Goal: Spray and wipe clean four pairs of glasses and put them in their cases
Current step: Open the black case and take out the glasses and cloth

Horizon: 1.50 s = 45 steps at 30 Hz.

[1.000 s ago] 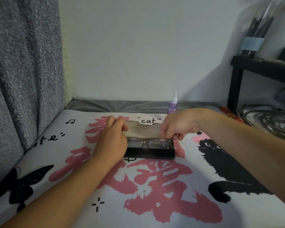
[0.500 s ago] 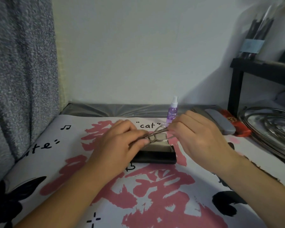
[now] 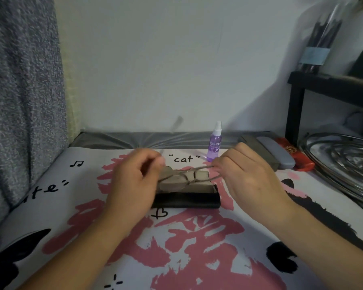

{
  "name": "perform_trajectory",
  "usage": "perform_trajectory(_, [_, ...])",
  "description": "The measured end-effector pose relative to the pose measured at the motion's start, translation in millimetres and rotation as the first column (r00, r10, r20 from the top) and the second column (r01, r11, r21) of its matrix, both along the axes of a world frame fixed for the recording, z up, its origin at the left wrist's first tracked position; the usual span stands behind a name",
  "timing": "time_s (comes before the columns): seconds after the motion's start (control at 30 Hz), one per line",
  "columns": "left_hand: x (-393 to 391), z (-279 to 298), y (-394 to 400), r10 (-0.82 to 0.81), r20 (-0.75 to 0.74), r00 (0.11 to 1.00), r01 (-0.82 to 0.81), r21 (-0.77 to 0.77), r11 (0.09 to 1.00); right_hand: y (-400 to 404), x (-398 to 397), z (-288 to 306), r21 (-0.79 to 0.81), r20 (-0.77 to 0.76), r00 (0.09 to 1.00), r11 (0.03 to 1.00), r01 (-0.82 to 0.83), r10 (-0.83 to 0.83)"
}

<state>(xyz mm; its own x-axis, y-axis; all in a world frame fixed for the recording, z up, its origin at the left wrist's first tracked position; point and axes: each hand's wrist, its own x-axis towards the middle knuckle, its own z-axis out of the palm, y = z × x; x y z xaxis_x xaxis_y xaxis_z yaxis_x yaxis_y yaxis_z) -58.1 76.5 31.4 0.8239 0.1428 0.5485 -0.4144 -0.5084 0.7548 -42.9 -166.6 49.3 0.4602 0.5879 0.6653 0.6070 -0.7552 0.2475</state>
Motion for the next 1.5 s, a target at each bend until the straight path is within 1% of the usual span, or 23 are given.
perform_trajectory(0.07, [5, 3, 5, 0.05, -0.038, 0.998, -0.057, -0.234, 0.971, -1, -1, -3, 0.045, -0.022, 0.993, 0.992, 0.12, -0.12])
perform_trajectory(0.13, [5, 3, 3, -0.027, -0.085, 0.996, -0.004, -0.347, 0.938, 3, -2, -3, 0.171, -0.101, 0.972, 0.959, 0.225, -0.21])
perform_trajectory(0.17, [3, 2, -1, -0.074, -0.096, 0.993, 0.037, -0.339, 0.94, 6, -1, -2, 0.287, -0.177, 0.956, 0.917, 0.276, -0.232])
perform_trajectory(0.23, [-3, -1, -8, -0.167, -0.096, 0.981, 0.131, -0.299, 0.945, 4, 6, 6, 0.533, -0.368, 0.905, 0.749, 0.394, -0.214])
perform_trajectory(0.27, [-6, -1, -10, -0.225, -0.09, 0.97, 0.191, -0.292, 0.937, 0, 10, 8, 0.605, -0.454, 0.872, 0.657, 0.451, -0.181])
perform_trajectory(0.3, [-8, -1, -10, -0.281, -0.085, 0.956, 0.249, -0.271, 0.93, -4, 12, 10, 0.633, -0.504, 0.851, 0.606, 0.482, -0.151])
perform_trajectory(0.33, [-11, -1, -10, -0.327, -0.083, 0.941, 0.304, -0.215, 0.928, -9, 11, 12, 0.627, -0.515, 0.843, 0.603, 0.493, -0.154])
perform_trajectory(0.4, [-14, -2, -10, -0.351, -0.1, 0.931, 0.35, -0.025, 0.936, -21, 8, 16, 0.543, -0.515, 0.829, 0.664, 0.514, -0.22])
perform_trajectory(0.47, [-10, -4, -9, -0.259, -0.113, 0.959, 0.271, 0.109, 0.956, -44, 8, 22, 0.443, -0.605, 0.762, 0.696, 0.565, -0.233])
perform_trajectory(0.53, [1, -7, -3, -0.109, -0.131, 0.985, 0.129, 0.155, 0.98, -73, 13, 31, 0.312, -0.723, 0.648, 0.724, 0.615, -0.238])
perform_trajectory(0.57, [7, -8, 1, -0.052, -0.161, 0.986, 0.078, 0.162, 0.984, -87, 17, 34, 0.19, -0.752, 0.587, 0.753, 0.63, -0.301])
perform_trajectory(0.67, [20, -14, 14, 0.016, -0.323, 0.946, 0.051, 0.199, 0.979, -110, 29, 35, -0.149, -0.722, 0.455, 0.76, 0.633, -0.521])
perform_trajectory(0.77, [20, -18, 17, -0.016, -0.453, 0.891, 0.123, 0.207, 0.971, -114, 41, 31, -0.312, -0.647, 0.396, 0.7, 0.642, -0.652])
perform_trajectory(0.83, [20, -20, 16, -0.037, -0.483, 0.875, 0.155, 0.207, 0.966, -115, 46, 29, -0.353, -0.622, 0.373, 0.672, 0.651, -0.689])
perform_trajectory(0.9, [19, -21, 15, -0.043, -0.492, 0.869, 0.171, 0.217, 0.961, -110, 48, 27, -0.387, -0.573, 0.384, 0.651, 0.653, -0.725])
perform_trajectory(0.93, [20, -22, 15, -0.048, -0.491, 0.87, 0.179, 0.223, 0.958, -105, 49, 26, -0.379, -0.519, 0.436, 0.656, 0.653, -0.735])
perform_trajectory(1.0, [20, -25, 15, -0.067, -0.481, 0.874, 0.211, 0.252, 0.944, -84, 49, 29, -0.308, -0.4, 0.641, 0.755, 0.579, -0.655])
perform_trajectory(1.03, [20, -27, 16, -0.086, -0.476, 0.875, 0.24, 0.274, 0.931, -67, 46, 32, -0.212, -0.446, 0.713, 0.838, 0.503, -0.541])
perform_trajectory(1.07, [20, -28, 17, -0.11, -0.475, 0.873, 0.274, 0.293, 0.916, -46, 40, 34, -0.104, -0.557, 0.733, 0.909, 0.404, -0.39])
perform_trajectory(1.13, [19, -29, 20, -0.153, -0.477, 0.865, 0.333, 0.319, 0.887, -3, 26, 37, -0.023, -0.766, 0.63, 0.984, 0.177, -0.131])
perform_trajectory(1.17, [19, -28, 21, -0.165, -0.483, 0.86, 0.35, 0.324, 0.879, 12, 25, 34, -0.066, -0.804, 0.587, 0.995, 0.08, -0.1])
perform_trajectory(1.33, [21, -29, 31, -0.192, -0.495, 0.847, 0.393, 0.342, 0.853, 46, 40, 22, -0.338, -0.77, 0.596, 0.938, -0.079, -0.227])
perform_trajectory(1.5, [23, -29, 33, -0.207, -0.5, 0.841, 0.405, 0.326, 0.854, 55, 47, 20, -0.393, -0.796, 0.548, 0.908, -0.143, -0.258])
